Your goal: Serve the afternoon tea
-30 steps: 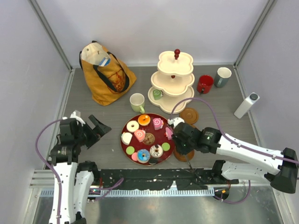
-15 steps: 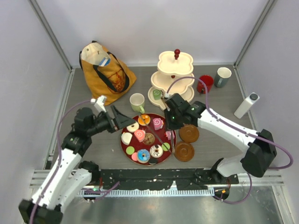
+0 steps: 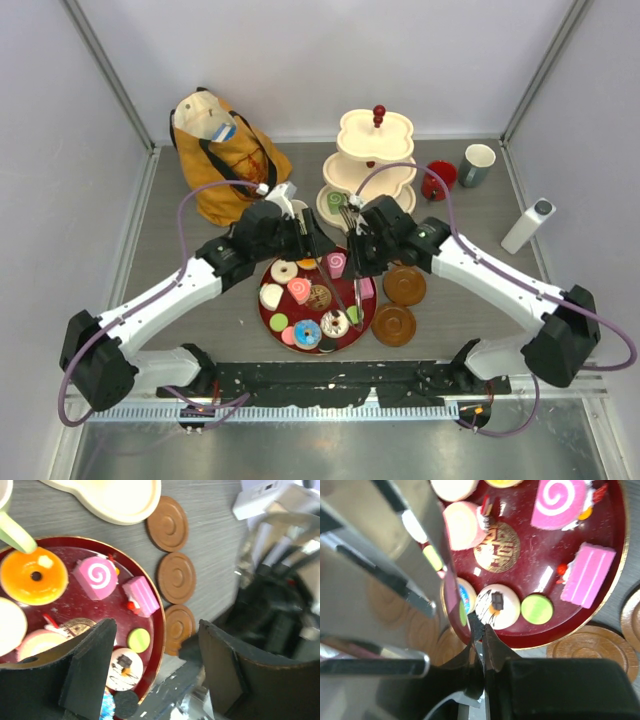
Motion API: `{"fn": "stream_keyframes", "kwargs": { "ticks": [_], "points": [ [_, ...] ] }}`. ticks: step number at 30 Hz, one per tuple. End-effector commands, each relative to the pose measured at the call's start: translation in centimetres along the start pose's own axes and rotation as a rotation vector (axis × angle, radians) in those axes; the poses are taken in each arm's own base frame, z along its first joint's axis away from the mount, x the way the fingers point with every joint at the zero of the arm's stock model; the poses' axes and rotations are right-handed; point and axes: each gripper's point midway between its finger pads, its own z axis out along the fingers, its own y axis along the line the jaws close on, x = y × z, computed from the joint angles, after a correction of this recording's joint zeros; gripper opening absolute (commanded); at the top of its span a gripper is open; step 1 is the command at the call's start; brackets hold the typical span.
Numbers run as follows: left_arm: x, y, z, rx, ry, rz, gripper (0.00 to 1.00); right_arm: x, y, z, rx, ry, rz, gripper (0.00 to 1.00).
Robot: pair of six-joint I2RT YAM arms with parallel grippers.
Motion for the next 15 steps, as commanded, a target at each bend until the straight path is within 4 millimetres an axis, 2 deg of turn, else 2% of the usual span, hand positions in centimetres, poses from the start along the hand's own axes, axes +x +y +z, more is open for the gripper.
{"fn": "stream_keyframes", "kwargs": {
  "ticks": [1, 2, 5, 8, 10, 12, 15],
  "points": [
    [-2.0, 0.6, 0.3, -0.063, -0.085, -0.007, 0.6, -0.5, 4.2, -3.6, -0.248, -0.101, -0.094, 0.06],
    [-2.0, 0.9, 0.3, -0.075, -0.09, -0.014, 0.49, -0.1, 4.5, -3.8, -0.277, -0.095, -0.109, 0.06],
    [-2.1, 1.8, -0.1, -0.115, -0.117, -0.041, 0.24, 0.0, 5.5, -5.0, -0.342, -0.13, -0.151, 0.06],
    [-2.0, 1.4, -0.4, -0.092, -0.12, -0.051, 0.11, 0.1, 6.5, -5.7, -0.408, -0.144, -0.174, 0.06],
    [-1.9, 1.1, -0.6, -0.08, -0.117, -0.06, 0.0, -0.6, 5.9, -5.4, -0.361, -0.168, -0.161, 0.1],
    [-2.0, 1.0, -0.7, -0.078, -0.12, -0.09, 0.0, -1.4, 5.0, -4.7, -0.3, -0.186, -0.139, 0.15],
    [-1.7, 1.3, -0.3, -0.099, -0.105, -0.109, 0.0, -1.6, 7.0, -5.2, -0.401, -0.18, -0.182, 0.15]
  ]
}}
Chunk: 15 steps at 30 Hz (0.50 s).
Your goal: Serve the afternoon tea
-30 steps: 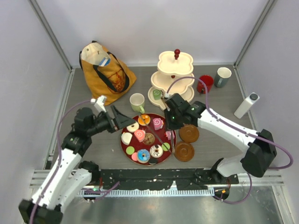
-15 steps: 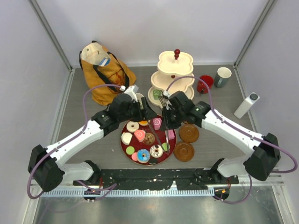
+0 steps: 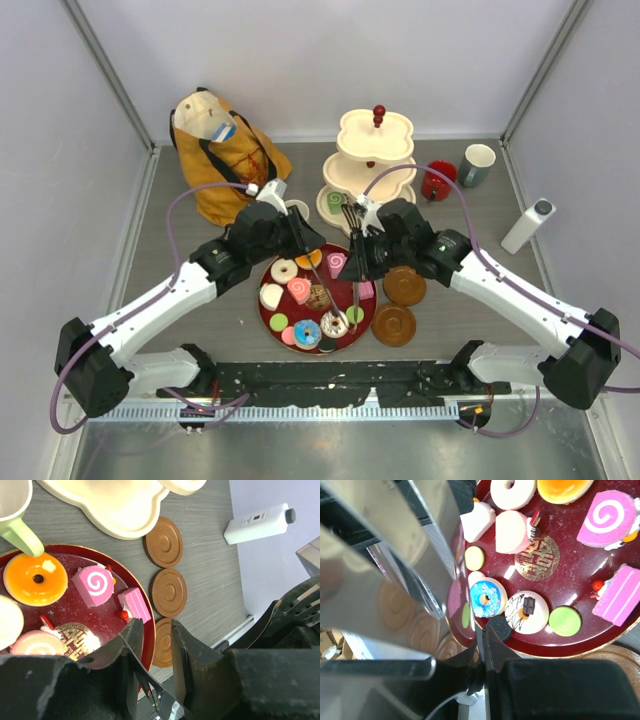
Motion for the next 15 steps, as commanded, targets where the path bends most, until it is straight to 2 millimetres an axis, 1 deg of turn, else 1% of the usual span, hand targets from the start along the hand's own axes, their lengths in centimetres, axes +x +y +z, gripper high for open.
{"fn": "stream_keyframes", "kwargs": {
  "ticks": [1, 2, 3, 4, 5, 6, 7, 8, 9, 10, 11, 12, 14, 15],
  "points": [
    [0.1, 1.5, 0.5, -0.08, -0.001, -0.043, 0.0, -3.2, 5.0, -0.9, -0.217, -0.096, -0.122, 0.15],
    [0.3, 1.7, 0.7, -0.105, 0.018, -0.049, 0.0, -3.4, 5.6, -1.1, -0.244, -0.102, -0.134, 0.15],
    [0.2, 1.6, 0.7, -0.111, 0.027, -0.054, 0.0, -3.9, 5.7, -1.4, -0.237, -0.116, -0.138, 0.18],
    [0.4, 1.8, 0.8, -0.126, 0.037, -0.061, 0.0, -4.1, 4.7, -1.4, -0.169, -0.122, -0.123, 0.2],
    [0.4, 1.7, 0.7, -0.134, 0.039, -0.07, 0.0, -5.0, 3.7, -1.5, -0.096, -0.163, -0.121, 0.32],
    [0.3, 1.9, 0.7, -0.147, 0.035, -0.083, 0.0, -4.8, 2.4, -1.5, -0.024, -0.155, -0.101, 0.41],
    [0.3, 2.1, 0.6, -0.163, 0.029, -0.101, 0.0, -5.7, 0.9, -1.7, 0.071, -0.199, -0.082, 0.58],
    [0.1, 2.2, 0.5, -0.177, 0.02, -0.114, 0.0, -5.4, -0.1, -1.9, 0.126, -0.192, -0.061, 0.72],
    [0.0, 2.4, 0.4, -0.19, 0.011, -0.129, 0.0, -6.0, -1.2, -2.1, 0.195, -0.224, -0.038, 0.79],
    [0.0, 2.7, 0.3, -0.202, 0.005, -0.14, 0.0, -5.9, -1.7, -2.2, 0.216, -0.225, -0.036, 0.87],
    [0.1, 3.0, 0.3, -0.219, 0.004, -0.147, 0.0, -5.8, -1.8, -2.2, 0.224, -0.225, -0.045, 0.88],
    [0.1, 3.2, 0.1, -0.237, 0.002, -0.159, 0.0, -5.8, -1.7, -2.3, 0.217, -0.225, -0.053, 0.93],
    [0.3, 3.8, -0.1, -0.277, 0.007, -0.17, 0.0, -5.9, -1.1, -2.6, 0.186, -0.231, -0.091, 0.93],
    [0.2, 4.2, -0.3, -0.302, 0.004, -0.182, 0.0, -5.8, -1.3, -2.6, 0.196, -0.232, -0.109, 0.94]
  ]
}}
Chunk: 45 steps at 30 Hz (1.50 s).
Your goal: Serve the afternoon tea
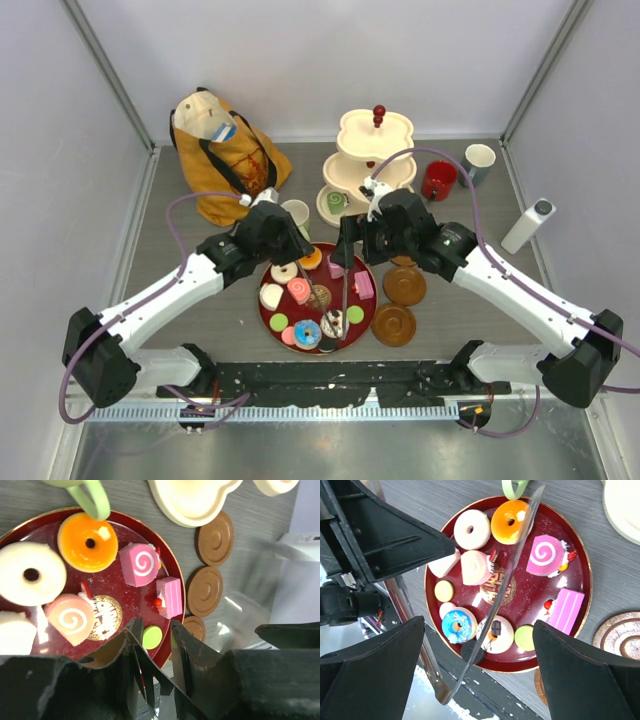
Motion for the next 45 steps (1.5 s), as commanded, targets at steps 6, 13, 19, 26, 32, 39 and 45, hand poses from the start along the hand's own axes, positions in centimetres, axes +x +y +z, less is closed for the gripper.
{"fn": "stream_keyframes", "kwargs": {
  "ticks": [6, 13, 19, 26, 32, 39, 45],
  "points": [
    [-2.1, 0.7, -1.0, -0.125, -0.076, -0.109, 0.0, 0.2, 1.1, -1.0, 0.025, -0.054, -0.228, 0.94],
    [-2.9, -0.5, -1.0, -0.118, -0.097, -0.144, 0.0, 3.7, 1.9, 0.7, 0.061, 0.011, -0.263, 0.95],
    [-3.0, -0.8, -1.1, -0.116, -0.102, -0.16, 0.0, 5.5, 2.8, 2.1, 0.031, 0.054, -0.213, 0.95],
    [-3.2, -1.0, -1.4, -0.119, -0.116, -0.168, 0.0, 4.6, 3.8, 3.6, 0.035, 0.028, -0.165, 0.95],
    [-3.2, -1.4, -1.9, -0.105, -0.122, -0.173, 0.0, 2.7, 3.6, 4.7, 0.09, -0.045, -0.146, 0.93],
    [-3.2, -1.3, -2.2, -0.103, -0.125, -0.183, 0.0, 1.8, 4.0, 5.2, 0.086, -0.073, -0.158, 0.8],
    [-3.3, -1.0, -2.5, -0.12, -0.136, -0.179, 0.0, 2.2, 3.1, 4.9, 0.134, -0.058, -0.157, 0.53]
  ]
}}
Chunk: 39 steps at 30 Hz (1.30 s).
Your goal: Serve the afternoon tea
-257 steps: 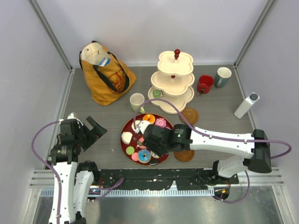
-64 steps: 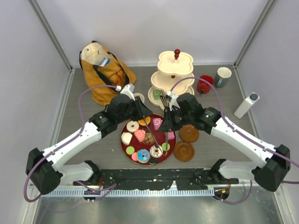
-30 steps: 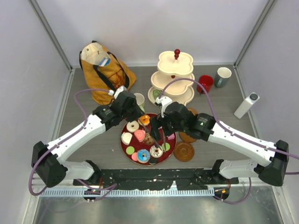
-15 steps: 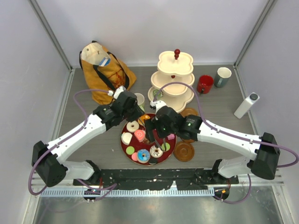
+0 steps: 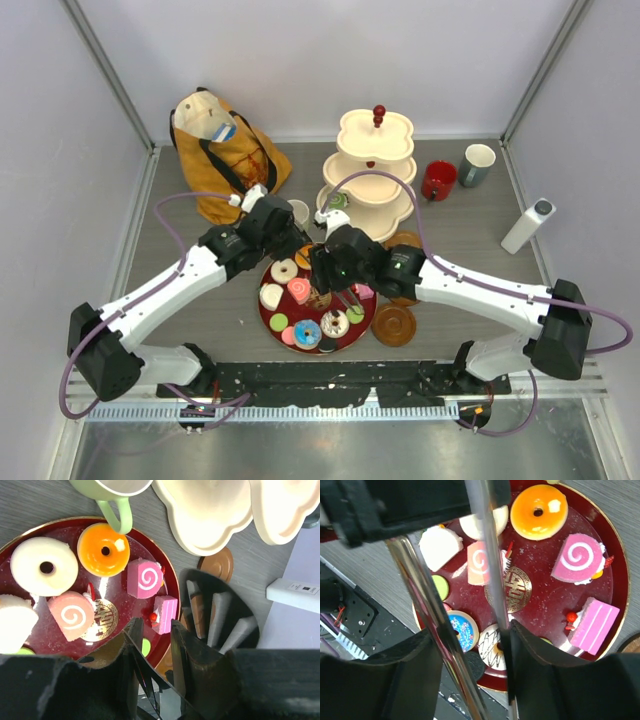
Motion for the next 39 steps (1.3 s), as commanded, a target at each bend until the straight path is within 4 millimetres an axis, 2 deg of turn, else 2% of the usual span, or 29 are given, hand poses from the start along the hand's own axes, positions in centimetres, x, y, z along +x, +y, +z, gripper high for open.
{"fn": "stream_keyframes", "kwargs": {
  "ticks": [1, 4, 5, 6, 8, 13, 18, 21, 25, 27, 30, 34, 39],
  "points": [
    [-1.3, -1.1, -1.8, 0.028, -0.041, -0.02, 0.05, -2.8, -0.3, -1.0, 0.047, -0.097, 0.036, 0.5],
    [-1.1, -0.8, -2.1, 0.017, -0.027, -0.005, 0.59, -3.4, -0.9, -2.2, 0.078, -0.128, 0.061, 0.47],
    [-1.0, -0.7, -2.3, 0.022, -0.02, 0.002, 0.72, -3.6, -1.4, -2.4, 0.104, -0.138, 0.071, 0.47],
    [-0.9, -0.7, -2.5, 0.028, -0.016, 0.005, 0.81, -3.5, -1.8, -2.8, 0.124, -0.133, 0.071, 0.47],
    [-0.6, -0.6, -2.9, 0.047, -0.005, 0.011, 0.92, -3.6, -2.8, -3.2, 0.18, -0.134, 0.084, 0.47],
    [-0.9, 0.0, -4.9, 0.095, -0.021, 0.019, 1.0, -2.1, -4.1, -3.3, 0.215, -0.067, 0.086, 0.47],
    [-2.2, 2.8, -8.1, 0.073, -0.099, 0.035, 1.0, 0.3, -5.3, -4.1, 0.232, 0.018, 0.034, 0.47],
    [-3.0, 4.9, -9.5, 0.038, -0.148, 0.084, 1.0, 2.3, -5.0, -4.8, 0.181, 0.105, -0.02, 0.49],
    [-3.4, 9.8, -10.5, -0.141, -0.177, 0.165, 1.0, 4.9, -3.5, -5.6, 0.058, 0.225, -0.107, 0.52],
    [-3.3, 12.0, -11.0, -0.23, -0.176, 0.188, 1.0, 5.5, -2.8, -5.7, 0.035, 0.249, -0.139, 0.53],
    [-3.3, 14.2, -11.6, -0.315, -0.177, 0.202, 1.0, 6.2, -1.6, -5.6, 0.006, 0.287, -0.18, 0.56],
    [-3.3, 15.2, -11.8, -0.326, -0.195, 0.199, 0.99, 7.6, -0.5, -4.5, 0.017, 0.346, -0.25, 0.61],
    [-3.1, 15.8, -11.4, -0.327, -0.205, 0.203, 0.99, 8.0, -0.6, -3.1, 0.098, 0.376, -0.233, 0.64]
  ]
}}
